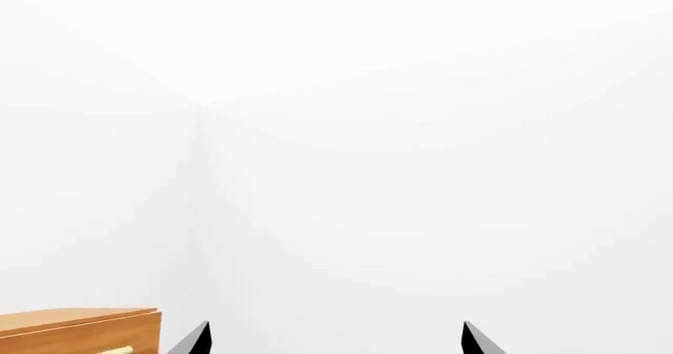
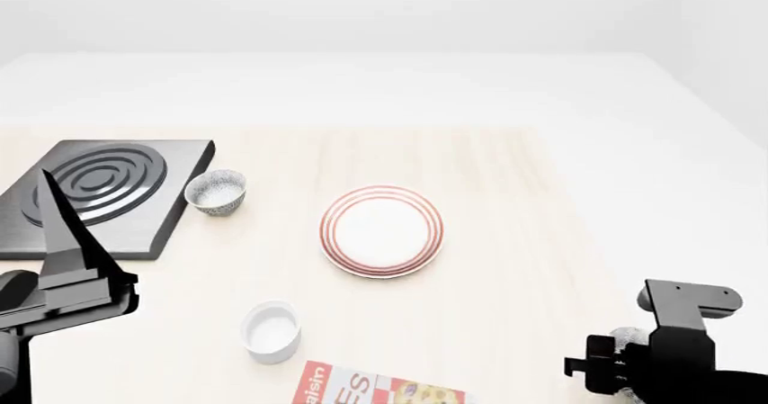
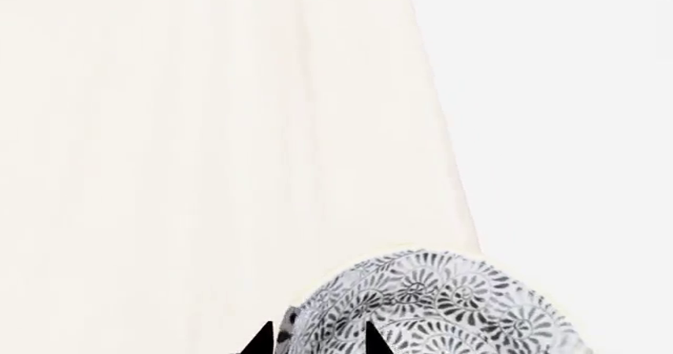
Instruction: Pick the akita bowl next to the cookies box and place it on the plate.
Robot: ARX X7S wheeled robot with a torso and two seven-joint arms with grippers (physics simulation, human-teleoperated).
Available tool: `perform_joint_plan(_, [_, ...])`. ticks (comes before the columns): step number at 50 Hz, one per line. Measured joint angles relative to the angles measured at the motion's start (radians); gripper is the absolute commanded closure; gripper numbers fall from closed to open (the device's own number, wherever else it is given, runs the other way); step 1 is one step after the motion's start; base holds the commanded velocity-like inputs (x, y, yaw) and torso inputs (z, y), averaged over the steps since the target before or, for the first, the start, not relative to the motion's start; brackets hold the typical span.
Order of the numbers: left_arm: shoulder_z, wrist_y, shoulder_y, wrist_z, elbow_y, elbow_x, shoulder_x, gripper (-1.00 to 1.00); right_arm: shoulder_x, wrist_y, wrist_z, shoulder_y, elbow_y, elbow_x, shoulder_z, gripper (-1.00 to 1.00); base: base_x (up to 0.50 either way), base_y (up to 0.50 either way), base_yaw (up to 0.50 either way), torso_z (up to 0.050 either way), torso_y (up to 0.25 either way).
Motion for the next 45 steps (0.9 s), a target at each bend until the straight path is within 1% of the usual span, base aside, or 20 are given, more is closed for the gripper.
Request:
perform_joint_plan(11, [-0.001, -0.005, -0.001, -0.006, 0.004, -0.005, -0.005, -1.00, 0.006, 0.003, 0.030, 0.039, -0.021, 0.068, 0.019, 1.00, 0.00, 0.00, 0.00, 0.000, 0.000])
perform_joint_plan(17, [0.000, -0.005, -0.001, -0.009, 0.004, -0.007, -0.008, -1.00, 0.017, 0.018, 0.051, 0.093, -0.044, 0.112, 0.029, 1.00, 0.00, 0.00, 0.00, 0.000, 0.000])
perform_joint_plan(33, [0.002, -0.002, 0.000, -0.015, 0.001, -0.010, -0.014, -1.00, 0.037, 0.082, 0.072, 0.303, -0.079, 0.147, 0.006, 1.00, 0.00, 0.00, 0.00, 0.000, 0.000])
perform_joint_plan(39, [0.006, 0.000, 0.000, -0.017, 0.000, -0.009, -0.015, -1.00, 0.023, 0.110, 0.052, 0.405, -0.072, 0.126, -0.033, 1.00, 0.00, 0.00, 0.00, 0.000, 0.000])
perform_joint_plan(45, [0.010, 0.000, 0.000, -0.020, -0.001, -0.007, -0.017, -1.00, -0.006, 0.123, -0.011, 0.528, -0.054, 0.059, -0.102, 1.00, 0.00, 0.00, 0.00, 0.000, 0.000])
